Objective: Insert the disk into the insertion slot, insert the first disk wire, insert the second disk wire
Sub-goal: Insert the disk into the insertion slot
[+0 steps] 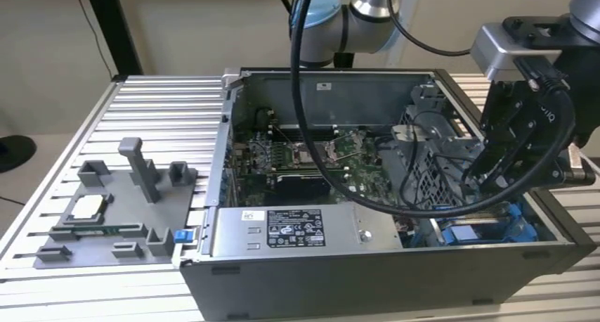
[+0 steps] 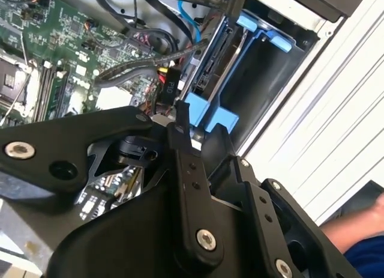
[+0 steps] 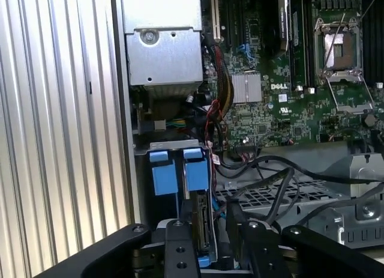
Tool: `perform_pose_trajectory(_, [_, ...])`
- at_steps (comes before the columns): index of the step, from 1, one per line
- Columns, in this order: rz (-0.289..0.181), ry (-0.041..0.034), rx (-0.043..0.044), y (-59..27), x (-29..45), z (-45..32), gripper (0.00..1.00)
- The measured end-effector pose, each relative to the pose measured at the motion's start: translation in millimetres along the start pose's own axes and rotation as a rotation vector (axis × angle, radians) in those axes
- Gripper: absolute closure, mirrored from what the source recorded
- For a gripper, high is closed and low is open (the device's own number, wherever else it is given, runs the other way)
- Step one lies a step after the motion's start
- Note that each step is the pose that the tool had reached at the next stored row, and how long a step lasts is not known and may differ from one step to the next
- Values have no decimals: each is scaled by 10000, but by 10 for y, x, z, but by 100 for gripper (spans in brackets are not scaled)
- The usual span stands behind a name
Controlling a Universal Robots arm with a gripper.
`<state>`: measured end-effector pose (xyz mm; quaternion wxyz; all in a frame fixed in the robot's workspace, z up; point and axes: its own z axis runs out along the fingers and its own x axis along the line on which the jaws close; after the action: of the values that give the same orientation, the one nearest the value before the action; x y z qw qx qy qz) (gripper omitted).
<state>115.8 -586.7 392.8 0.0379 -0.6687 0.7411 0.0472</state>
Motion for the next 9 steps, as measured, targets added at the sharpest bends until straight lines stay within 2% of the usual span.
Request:
perform_pose_trajectory(4, [-4, -146, -3, -12, -4, -22, 0])
perform_pose_trajectory(6, [-18, -167, 29, -29, -8, -22, 0])
perform_pose_trajectory(9, [-47, -185, 133, -67, -14, -22, 0])
